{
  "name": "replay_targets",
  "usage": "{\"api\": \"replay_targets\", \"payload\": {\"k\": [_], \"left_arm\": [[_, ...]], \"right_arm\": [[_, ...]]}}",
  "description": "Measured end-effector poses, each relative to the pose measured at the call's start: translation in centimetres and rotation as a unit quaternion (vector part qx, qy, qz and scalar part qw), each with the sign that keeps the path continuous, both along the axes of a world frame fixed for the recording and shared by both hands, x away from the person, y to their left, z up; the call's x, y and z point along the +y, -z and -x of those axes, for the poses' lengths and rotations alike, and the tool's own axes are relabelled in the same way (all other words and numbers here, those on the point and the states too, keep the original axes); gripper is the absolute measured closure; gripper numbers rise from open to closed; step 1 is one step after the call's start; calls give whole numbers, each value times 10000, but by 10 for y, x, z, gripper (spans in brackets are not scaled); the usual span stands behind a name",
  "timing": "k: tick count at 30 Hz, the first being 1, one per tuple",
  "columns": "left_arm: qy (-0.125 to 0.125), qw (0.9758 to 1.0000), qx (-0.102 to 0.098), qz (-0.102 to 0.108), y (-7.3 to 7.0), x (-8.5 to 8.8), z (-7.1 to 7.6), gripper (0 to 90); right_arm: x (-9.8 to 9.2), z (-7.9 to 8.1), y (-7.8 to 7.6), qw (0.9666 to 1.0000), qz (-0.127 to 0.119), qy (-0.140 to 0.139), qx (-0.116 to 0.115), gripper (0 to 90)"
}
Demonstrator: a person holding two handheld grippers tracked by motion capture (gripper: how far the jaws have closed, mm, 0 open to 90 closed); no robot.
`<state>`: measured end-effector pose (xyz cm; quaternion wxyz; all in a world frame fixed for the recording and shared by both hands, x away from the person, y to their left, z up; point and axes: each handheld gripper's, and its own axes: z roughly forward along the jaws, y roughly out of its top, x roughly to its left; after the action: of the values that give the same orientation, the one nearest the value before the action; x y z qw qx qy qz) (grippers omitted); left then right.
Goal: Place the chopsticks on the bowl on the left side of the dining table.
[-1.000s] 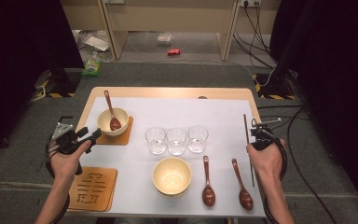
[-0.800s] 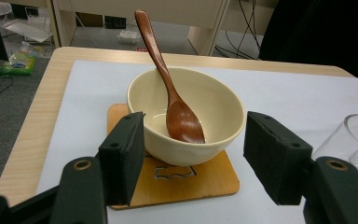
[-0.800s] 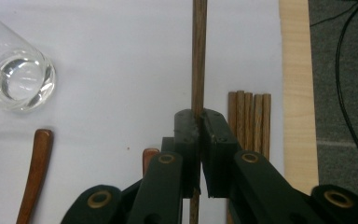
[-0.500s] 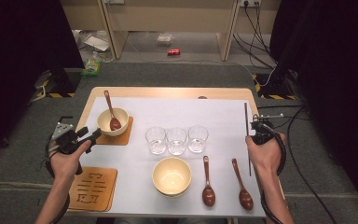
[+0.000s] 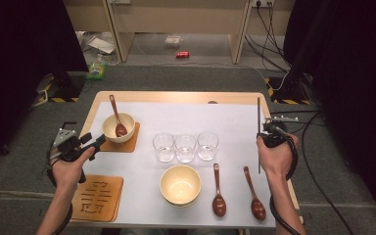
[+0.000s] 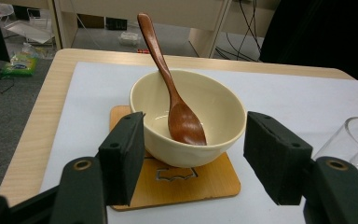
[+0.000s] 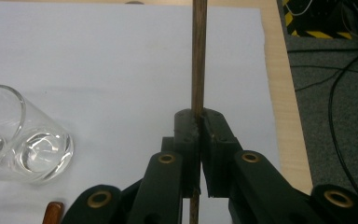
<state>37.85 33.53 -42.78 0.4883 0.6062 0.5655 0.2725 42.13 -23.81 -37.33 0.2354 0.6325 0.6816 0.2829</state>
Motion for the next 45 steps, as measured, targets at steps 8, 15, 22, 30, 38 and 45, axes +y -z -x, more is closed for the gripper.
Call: {"api": "replay_targets", "payload": {"k": [8, 15, 22, 30, 38, 45], "left_arm": [[-13, 10000, 2, 11, 0, 0, 0, 382], [-19, 10000, -5, 12, 0, 1, 1, 382], [-24, 10000, -12, 23, 0, 2, 1, 381], [-28, 10000, -23, 14, -1, 2, 1, 381], [-34, 10000, -30, 17, -1, 3, 1, 381], [-39, 10000, -28, 13, -1, 3, 2, 381]], "right_arm": [[4, -4, -3, 9991, -12, -63, -411, 855], [9, -9, -5, 9972, -45, -136, -736, 855], [15, -15, -6, 9943, -82, -211, -1040, 855], [24, -20, -7, 9913, -87, -283, -1280, 855], [33, -24, -8, 9879, -128, -347, -1503, 855], [37, -27, -10, 9865, -138, -353, -1593, 855]]}}
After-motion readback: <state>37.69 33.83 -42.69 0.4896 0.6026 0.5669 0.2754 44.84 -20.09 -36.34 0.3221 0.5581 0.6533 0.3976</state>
